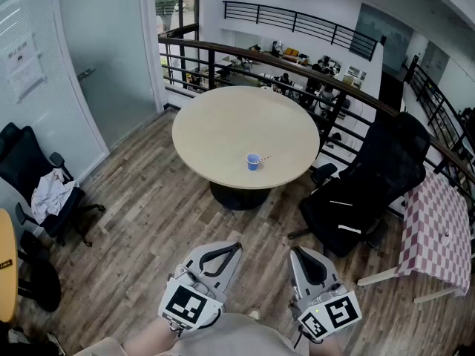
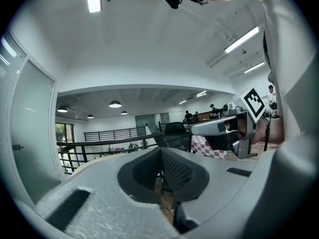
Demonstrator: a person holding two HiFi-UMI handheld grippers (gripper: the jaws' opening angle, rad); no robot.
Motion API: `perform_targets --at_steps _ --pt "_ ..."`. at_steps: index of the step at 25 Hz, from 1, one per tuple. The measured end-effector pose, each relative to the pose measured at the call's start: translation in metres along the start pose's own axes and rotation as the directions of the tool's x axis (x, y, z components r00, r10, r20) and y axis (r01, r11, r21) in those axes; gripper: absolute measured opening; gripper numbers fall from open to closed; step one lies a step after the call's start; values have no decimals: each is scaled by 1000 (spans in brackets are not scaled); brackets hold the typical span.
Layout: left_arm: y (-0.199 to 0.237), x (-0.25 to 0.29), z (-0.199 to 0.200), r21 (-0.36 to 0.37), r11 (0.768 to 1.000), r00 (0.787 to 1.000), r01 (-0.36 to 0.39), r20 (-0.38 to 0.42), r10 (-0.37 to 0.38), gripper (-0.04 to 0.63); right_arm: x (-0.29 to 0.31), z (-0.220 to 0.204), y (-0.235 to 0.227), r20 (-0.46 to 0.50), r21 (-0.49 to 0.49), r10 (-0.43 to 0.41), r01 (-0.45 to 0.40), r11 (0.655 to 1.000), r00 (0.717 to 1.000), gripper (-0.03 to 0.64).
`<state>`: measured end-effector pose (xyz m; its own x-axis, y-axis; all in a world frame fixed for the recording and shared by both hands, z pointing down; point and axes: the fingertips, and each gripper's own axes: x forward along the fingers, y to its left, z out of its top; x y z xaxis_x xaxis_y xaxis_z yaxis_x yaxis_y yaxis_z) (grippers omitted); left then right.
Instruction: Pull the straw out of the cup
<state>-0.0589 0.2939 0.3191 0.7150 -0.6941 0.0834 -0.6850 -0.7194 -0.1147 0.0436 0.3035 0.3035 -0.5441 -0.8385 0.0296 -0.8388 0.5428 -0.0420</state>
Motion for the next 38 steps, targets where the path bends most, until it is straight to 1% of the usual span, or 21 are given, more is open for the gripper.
perform_targets --at_steps 4,7,10,13,16,21,25,34,36,38 --pt "-6 -1 4 69 997 999 -43 20 41 14 -9 -2 0 -9 -42 -8 7 999 1000 29" --pt "-13 1 6 52 997 999 -49 23 48 14 -13 -4 -3 -10 -57 -12 11 998 1000 29" --pt "-16 6 0 63 997 999 -41 7 41 14 -16 -4 -9 11 -32 -16 16 999 1000 29" --pt "-19 9 -4 31 998 999 -47 -8 48 14 -19 -3 -15 27 -20 -15 16 1000 1000 29" --pt "-23 16 -10 61 997 999 -41 -13 42 14 -23 -7 -20 15 -21 -3 4 1000 1000 31" --pt "-35 34 -12 73 996 998 -58 -27 60 14 -30 -14 -36 1 -14 21 -21 1000 1000 29" --pt "-51 46 -13 27 996 995 -81 -51 82 14 -38 -18 -50 -3 -11 46 -46 999 999 31" --pt "-84 66 -32 87 993 991 -85 -92 93 14 -61 -38 -79 -15 5 77 -77 997 997 31" --pt "-91 70 -31 76 993 991 -87 -94 94 14 -64 -41 -82 -14 6 80 -80 997 997 29" --pt "-94 73 -26 49 994 993 -98 -68 101 14 -65 -43 -87 -10 23 86 -86 996 996 29"
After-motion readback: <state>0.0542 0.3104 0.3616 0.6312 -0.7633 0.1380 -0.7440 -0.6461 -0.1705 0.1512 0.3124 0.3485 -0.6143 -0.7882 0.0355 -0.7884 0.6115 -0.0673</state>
